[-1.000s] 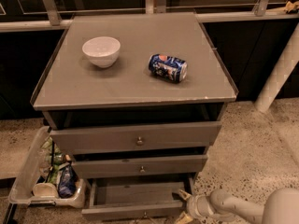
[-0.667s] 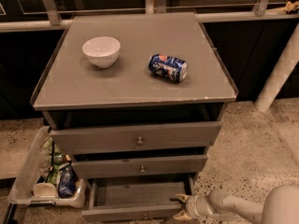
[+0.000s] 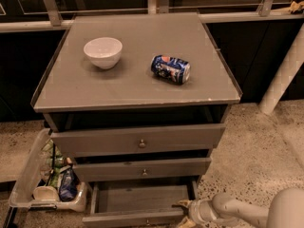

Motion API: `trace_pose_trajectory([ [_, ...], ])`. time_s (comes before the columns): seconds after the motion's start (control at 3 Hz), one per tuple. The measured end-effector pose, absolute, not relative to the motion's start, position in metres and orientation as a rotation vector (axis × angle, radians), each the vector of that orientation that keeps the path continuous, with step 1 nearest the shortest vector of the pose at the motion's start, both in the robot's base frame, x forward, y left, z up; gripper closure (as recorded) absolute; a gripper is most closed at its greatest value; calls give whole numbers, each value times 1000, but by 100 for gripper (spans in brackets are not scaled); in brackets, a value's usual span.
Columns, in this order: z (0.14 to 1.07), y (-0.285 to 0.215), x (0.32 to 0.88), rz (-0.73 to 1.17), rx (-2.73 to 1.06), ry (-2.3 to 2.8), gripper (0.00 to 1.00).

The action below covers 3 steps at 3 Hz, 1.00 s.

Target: Open bottom drawer

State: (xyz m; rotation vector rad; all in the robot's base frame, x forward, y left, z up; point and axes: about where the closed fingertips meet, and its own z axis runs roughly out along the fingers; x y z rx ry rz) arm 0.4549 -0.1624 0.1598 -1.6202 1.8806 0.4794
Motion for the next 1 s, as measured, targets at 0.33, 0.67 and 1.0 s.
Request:
trace_pose_trajectory([
  [0.33, 160, -162, 455, 479, -1620, 1881, 7],
  [0.67, 160, -162, 455, 480, -1620, 1881, 0],
  [1.0, 160, -162, 455, 480, -1620, 1881, 0],
])
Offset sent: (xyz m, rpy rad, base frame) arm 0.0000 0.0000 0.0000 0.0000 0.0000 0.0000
